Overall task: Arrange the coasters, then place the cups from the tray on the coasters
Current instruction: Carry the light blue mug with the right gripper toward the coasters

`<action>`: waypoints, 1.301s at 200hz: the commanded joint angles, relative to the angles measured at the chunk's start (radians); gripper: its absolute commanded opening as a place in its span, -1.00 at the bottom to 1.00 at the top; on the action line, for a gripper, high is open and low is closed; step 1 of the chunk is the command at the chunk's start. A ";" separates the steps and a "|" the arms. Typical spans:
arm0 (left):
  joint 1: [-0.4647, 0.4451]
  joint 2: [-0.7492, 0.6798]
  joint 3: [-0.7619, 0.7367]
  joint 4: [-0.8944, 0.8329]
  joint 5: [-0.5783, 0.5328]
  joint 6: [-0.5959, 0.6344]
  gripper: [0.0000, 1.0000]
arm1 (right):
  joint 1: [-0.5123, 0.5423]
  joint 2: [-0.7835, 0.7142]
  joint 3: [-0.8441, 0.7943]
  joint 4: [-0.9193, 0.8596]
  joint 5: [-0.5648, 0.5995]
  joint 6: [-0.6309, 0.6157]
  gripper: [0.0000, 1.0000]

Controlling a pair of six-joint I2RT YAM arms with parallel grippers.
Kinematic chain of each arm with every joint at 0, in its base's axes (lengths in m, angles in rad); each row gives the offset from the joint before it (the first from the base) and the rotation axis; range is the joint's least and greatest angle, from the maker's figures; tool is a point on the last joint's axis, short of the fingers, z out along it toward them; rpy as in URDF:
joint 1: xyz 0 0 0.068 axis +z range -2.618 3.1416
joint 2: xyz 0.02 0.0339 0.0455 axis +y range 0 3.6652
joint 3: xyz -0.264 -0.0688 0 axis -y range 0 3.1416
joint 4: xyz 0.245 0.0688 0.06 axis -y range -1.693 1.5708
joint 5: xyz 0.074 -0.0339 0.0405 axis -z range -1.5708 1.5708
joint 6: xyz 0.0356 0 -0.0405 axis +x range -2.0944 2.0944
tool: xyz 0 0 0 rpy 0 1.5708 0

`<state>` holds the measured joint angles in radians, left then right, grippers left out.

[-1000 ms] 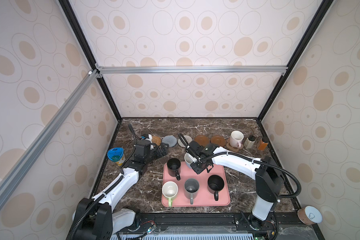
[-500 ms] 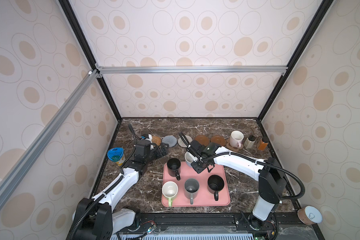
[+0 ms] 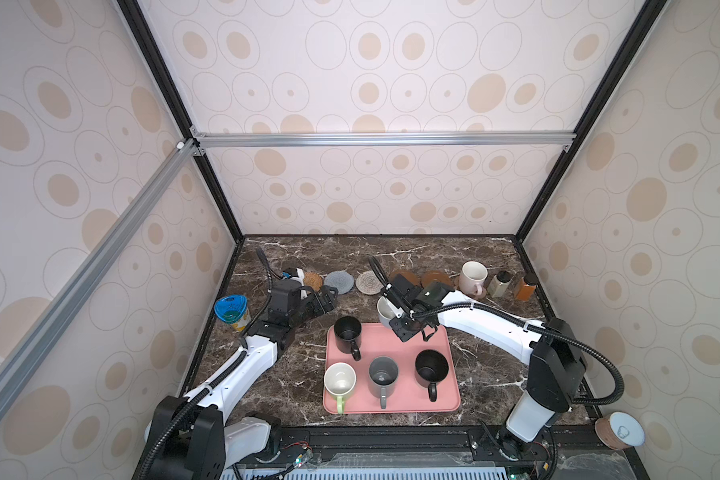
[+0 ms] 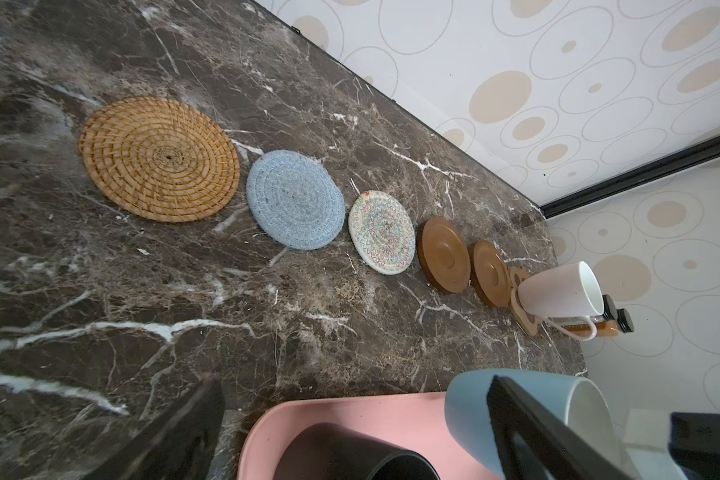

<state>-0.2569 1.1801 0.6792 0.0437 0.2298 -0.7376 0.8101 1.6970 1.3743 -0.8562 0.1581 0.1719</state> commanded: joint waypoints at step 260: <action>0.008 -0.017 0.029 0.002 -0.007 -0.013 1.00 | -0.136 -0.121 -0.035 -0.033 0.064 0.007 -0.84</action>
<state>-0.2569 1.1797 0.6792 0.0433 0.2295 -0.7380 0.6899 1.6192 1.3441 -0.8860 0.1886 0.1715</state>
